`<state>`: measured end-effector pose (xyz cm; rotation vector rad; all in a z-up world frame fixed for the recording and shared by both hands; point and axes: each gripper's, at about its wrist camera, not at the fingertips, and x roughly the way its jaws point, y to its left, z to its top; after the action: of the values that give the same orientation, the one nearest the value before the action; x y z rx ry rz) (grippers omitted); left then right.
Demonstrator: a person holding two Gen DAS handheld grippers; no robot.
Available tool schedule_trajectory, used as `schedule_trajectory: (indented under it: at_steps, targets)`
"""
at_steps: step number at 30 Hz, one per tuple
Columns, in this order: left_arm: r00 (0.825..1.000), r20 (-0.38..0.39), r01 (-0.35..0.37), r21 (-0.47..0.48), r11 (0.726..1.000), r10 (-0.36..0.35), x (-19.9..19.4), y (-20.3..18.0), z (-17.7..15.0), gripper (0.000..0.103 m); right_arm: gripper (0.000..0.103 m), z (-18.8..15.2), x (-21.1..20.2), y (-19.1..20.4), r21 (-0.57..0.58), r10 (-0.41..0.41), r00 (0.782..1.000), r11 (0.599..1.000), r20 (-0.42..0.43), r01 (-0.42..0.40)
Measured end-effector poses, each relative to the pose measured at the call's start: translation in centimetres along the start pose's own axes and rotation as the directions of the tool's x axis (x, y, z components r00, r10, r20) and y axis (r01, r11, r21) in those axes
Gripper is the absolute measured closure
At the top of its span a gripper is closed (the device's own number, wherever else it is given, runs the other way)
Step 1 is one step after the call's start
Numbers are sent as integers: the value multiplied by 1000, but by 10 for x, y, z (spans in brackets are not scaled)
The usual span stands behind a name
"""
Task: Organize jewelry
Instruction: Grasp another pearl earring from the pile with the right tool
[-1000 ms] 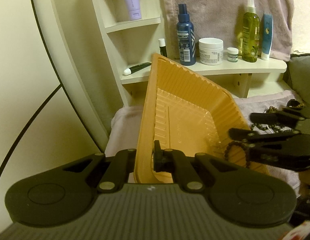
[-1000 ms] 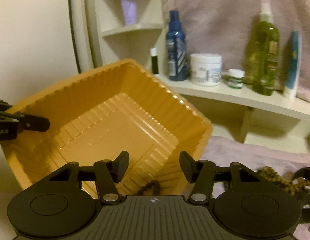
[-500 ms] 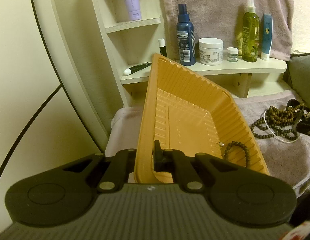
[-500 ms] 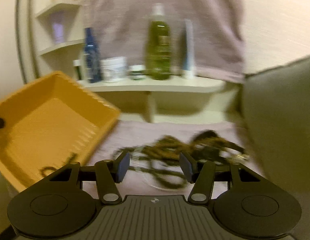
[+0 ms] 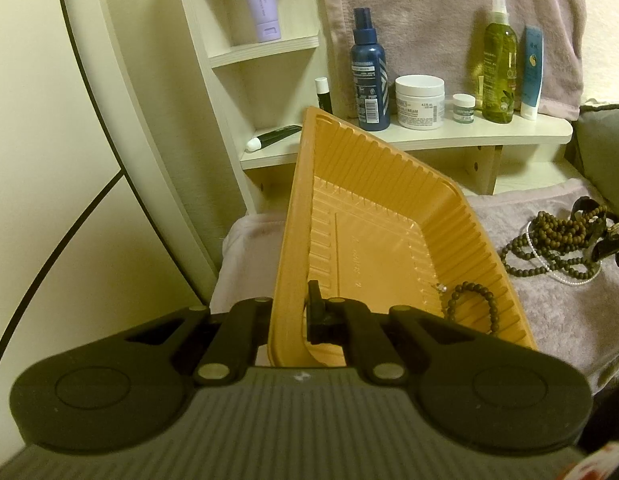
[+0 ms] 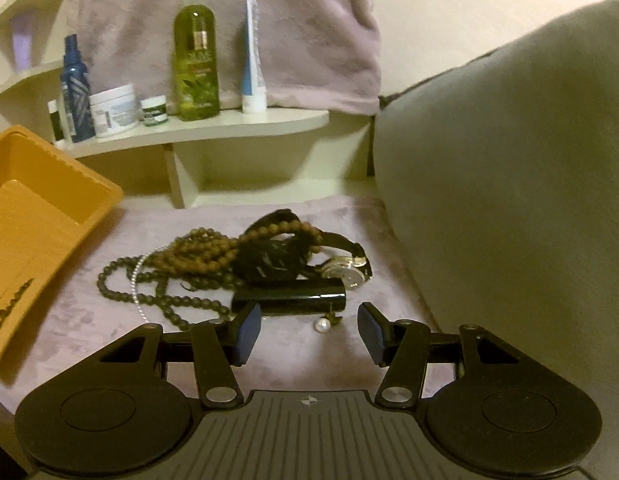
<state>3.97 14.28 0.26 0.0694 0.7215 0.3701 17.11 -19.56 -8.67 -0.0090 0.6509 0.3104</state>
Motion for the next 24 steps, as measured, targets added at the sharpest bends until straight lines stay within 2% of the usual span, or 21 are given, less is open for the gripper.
schedule_trajectory:
  at_steps: [4, 10, 17, 20, 24]
  targets:
    - [1000, -1, 0, 1, 1000, 0, 0, 0, 0, 98, 62, -2, 8, -3, 13, -4, 1000, 1000, -12, 4]
    - [1000, -1, -2, 2, 1000, 2, 0, 0, 0, 98, 74, -3, 17, -4, 28, -15, 1000, 999, -25, 16]
    - [1000, -2, -3, 4, 1000, 3, 0, 0, 1, 99, 81, -5, 21, -5, 34, -23, 999, 999, -23, 24]
    - [1000, -1, -3, 5, 1000, 3, 0, -1, 1, 98, 89, -5, 21, -5, 33, -24, 999, 999, -22, 25]
    - [1000, -1, -4, 5, 1000, 4, 0, -1, 1, 98, 95, -4, 20, -4, 26, -27, 999, 999, -21, 27]
